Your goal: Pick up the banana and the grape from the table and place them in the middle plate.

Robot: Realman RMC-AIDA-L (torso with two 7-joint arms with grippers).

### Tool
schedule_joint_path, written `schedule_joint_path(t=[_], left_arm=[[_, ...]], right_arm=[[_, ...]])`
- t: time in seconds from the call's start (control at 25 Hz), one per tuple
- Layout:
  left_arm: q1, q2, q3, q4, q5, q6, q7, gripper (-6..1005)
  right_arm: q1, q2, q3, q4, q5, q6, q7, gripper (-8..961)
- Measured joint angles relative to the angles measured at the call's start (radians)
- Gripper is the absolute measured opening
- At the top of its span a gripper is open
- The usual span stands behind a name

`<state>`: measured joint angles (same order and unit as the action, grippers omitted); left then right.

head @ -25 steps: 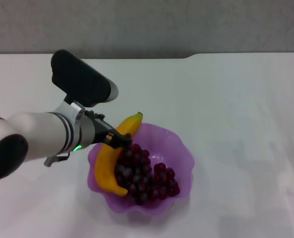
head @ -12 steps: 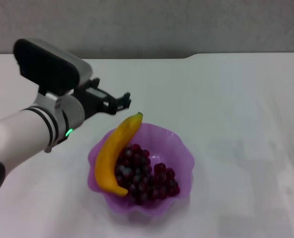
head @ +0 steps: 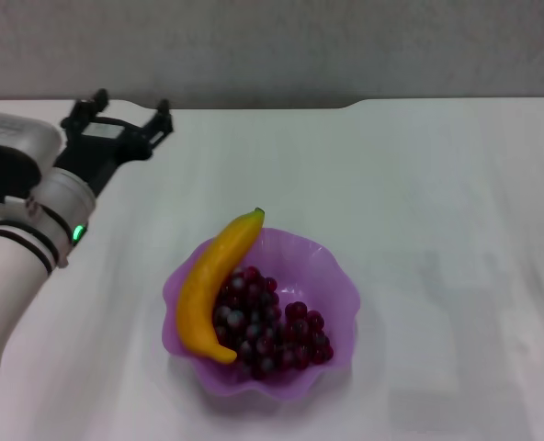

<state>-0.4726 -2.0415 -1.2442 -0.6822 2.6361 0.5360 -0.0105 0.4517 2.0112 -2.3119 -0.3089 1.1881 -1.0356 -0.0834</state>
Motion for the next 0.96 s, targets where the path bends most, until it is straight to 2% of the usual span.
schedule_joint_path(t=[0.12, 0.24, 0.44, 0.76, 0.96], left_arm=[[-0.053, 0.000, 0.015, 0.134, -0.054, 0.124, 0.000, 894], [-0.082, 0.000, 0.013, 0.222, -0.064, 0.193, 0.000, 894], [-0.126, 0.000, 0.015, 0.324, -0.068, 0.232, 0.008, 894], [-0.163, 0.000, 0.008, 0.365, -0.074, 0.232, 0.013, 894], [-0.176, 0.001, 0.005, 0.366, -0.074, 0.226, 0.016, 894]], right_arm=[[0.011, 0.000, -0.002, 0.003, -0.001, 0.002, -0.001, 886], [0.024, 0.000, -0.002, 0.006, -0.003, 0.003, -0.001, 886], [0.056, 0.000, -0.004, 0.029, -0.005, 0.023, -0.001, 885], [0.113, -0.001, -0.003, 0.028, -0.008, 0.122, -0.001, 884], [0.117, 0.000, 0.001, 0.031, 0.000, 0.131, -0.001, 884]])
